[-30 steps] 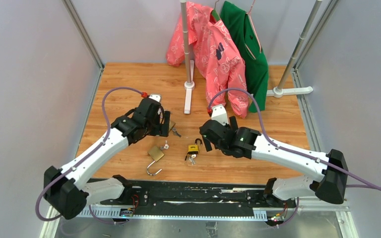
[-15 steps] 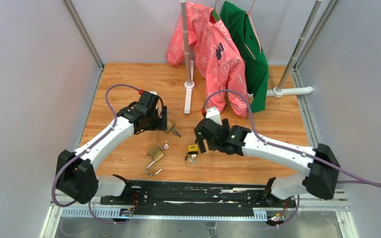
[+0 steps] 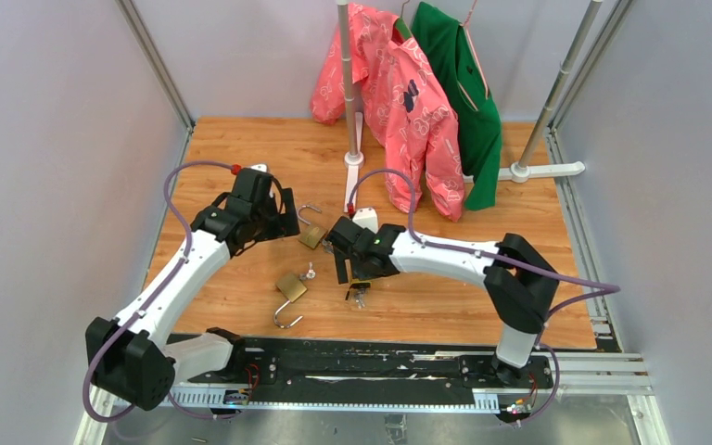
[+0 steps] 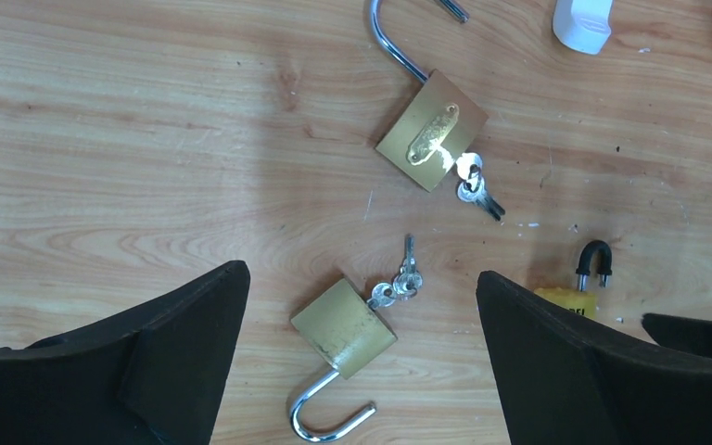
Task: Lock with the key
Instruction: Adjust the lock at the center of the board.
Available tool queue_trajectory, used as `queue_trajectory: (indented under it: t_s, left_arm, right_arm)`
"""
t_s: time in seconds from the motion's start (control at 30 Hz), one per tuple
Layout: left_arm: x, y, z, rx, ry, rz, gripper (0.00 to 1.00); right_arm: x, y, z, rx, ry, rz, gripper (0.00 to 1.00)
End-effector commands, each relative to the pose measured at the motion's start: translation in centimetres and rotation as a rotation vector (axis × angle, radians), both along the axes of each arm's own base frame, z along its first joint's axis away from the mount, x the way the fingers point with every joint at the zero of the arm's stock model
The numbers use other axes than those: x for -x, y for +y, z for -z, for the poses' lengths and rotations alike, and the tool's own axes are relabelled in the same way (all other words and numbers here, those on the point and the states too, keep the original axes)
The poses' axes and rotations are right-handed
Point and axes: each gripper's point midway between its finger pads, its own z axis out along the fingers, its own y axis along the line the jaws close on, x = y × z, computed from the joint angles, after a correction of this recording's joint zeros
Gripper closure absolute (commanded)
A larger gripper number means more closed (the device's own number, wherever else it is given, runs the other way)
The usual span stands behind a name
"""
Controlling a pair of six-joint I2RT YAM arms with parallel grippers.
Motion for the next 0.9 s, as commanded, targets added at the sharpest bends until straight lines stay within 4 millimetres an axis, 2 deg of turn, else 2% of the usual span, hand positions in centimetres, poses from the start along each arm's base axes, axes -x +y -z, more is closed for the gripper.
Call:
queue_trajectory:
  t_s: [0.0, 0.1, 0.37, 0.47, 0.53, 0.67, 0.73, 0.87]
  left_arm:
    - [1.1, 0.3, 0.6, 0.003, 0.030, -0.007, 0.02]
    - [1.3, 0.4, 0.6, 0.009, 0.024, -0.009, 0.02]
    - [1.8, 0.6, 0.8, 0.006, 0.025, -0.004, 0.02]
    - [2.0, 0.4, 0.7, 0.014, 0.024, 0.006, 0.02]
    - [2.0, 0.2, 0.7, 0.022, 0.026, 0.019, 0.02]
    - [2.1, -0.6, 1.0, 0.043, 0.041, 0.059, 0.01]
    - [2.1, -1.1, 1.2, 0.060, 0.049, 0.084, 0.01]
    - [2.2, -1.7, 1.5, 0.083, 0.066, 0.110, 0.01]
  right_arm:
    - [-0.5, 1.0, 1.3, -0.010, 0.040, 0.090, 0.11]
    - [-0.6, 1.4, 2.2, -0.002, 0.051, 0.092, 0.25]
    - [-0.3, 1.1, 3.9, 0.023, 0.069, 0.071, 0.55]
    - [-0.6, 0.8, 3.6, 0.056, 0.034, -0.038, 0.63]
    - [-0.6, -0.2, 3.7, 0.106, 0.014, -0.138, 0.66]
    - [0.4, -2.2, 3.8, 0.193, -0.003, -0.423, 0.61]
    - [1.1, -3.6, 4.0, 0.219, 0.012, -0.534, 0.52]
    - [1.9, -5.7, 3.6, 0.218, 0.052, -0.634, 0.21]
